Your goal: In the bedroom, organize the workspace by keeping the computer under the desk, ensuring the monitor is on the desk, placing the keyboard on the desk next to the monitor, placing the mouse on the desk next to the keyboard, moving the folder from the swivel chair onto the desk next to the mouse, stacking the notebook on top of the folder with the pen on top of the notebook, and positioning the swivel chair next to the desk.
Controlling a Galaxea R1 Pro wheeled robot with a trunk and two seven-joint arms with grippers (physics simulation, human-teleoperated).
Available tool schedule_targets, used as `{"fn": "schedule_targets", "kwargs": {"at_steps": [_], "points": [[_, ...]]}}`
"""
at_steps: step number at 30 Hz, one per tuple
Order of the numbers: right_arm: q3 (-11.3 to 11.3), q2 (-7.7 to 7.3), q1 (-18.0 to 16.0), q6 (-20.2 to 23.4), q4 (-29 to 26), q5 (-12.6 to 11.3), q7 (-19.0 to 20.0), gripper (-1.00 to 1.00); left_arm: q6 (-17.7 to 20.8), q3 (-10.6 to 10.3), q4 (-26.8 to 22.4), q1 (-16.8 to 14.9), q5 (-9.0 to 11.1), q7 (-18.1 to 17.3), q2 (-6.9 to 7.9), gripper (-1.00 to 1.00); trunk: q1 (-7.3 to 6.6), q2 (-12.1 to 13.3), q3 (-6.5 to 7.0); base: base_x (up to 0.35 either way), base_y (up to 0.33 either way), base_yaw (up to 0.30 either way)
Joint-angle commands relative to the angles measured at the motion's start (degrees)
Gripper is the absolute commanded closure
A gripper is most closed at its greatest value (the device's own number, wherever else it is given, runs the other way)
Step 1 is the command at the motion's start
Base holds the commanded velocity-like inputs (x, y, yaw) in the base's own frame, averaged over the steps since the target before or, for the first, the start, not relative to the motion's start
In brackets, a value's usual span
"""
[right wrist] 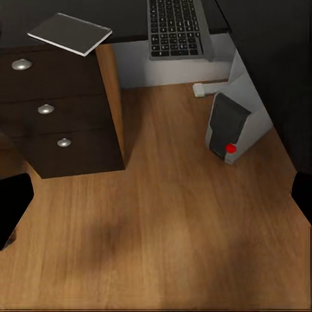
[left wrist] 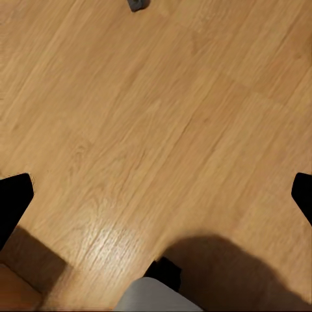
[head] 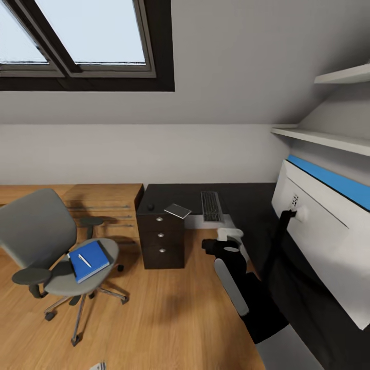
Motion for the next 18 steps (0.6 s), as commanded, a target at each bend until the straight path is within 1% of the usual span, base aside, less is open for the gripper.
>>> {"fn": "schedule_targets", "kwargs": {"at_steps": [1, 8, 10, 13, 15, 18], "points": [[0.1, -0.02, -0.1, 0.1, -0.1, -0.6, -0.6, -1.00, -0.2, 0.0, 0.0, 0.0, 0.4, 0.1, -0.03, -1.00, -0.25, 0.4, 0.10, -0.338, -0.091, -0.013], [0.1, -0.01, -0.1, 0.0, -0.1, -0.4, -0.5, -1.00, -0.2, 0.1, 0.0, 0.0, 0.4, 0.1, 0.02, -1.00, -1.79, 3.2, 1.36, -0.331, -0.115, -0.004], [0.0, -0.01, -0.1, 0.0, 0.0, -0.4, -0.5, -1.00, -0.1, 0.1, 0.0, 0.0, 0.4, 0.1, 0.02, -1.00, -1.79, 3.2, 1.36, -0.215, -0.086, -0.001], [-0.1, -0.08, -0.1, -1.1, 0.0, -0.4, -0.5, -1.00, -0.1, 0.1, 0.0, 0.0, 0.5, 0.1, 0.02, -1.00, -1.79, 3.2, 1.36, -0.100, -0.040, 0.000], [-0.1, -0.37, -0.1, -2.9, 0.5, -0.3, -0.4, -1.00, -0.1, 0.0, 0.0, 0.0, 0.5, 0.1, 0.02, -1.00, -1.79, 3.2, 1.38, -0.045, -0.018, -0.044], [-0.2, -1.63, -0.1, -7.4, 3.2, -0.2, -0.4, -1.00, -0.1, 0.0, 0.3, 0.0, 0.5, 0.0, 0.02, -1.00, -1.79, 3.2, 1.49, -0.020, -0.008, -0.138]]}}
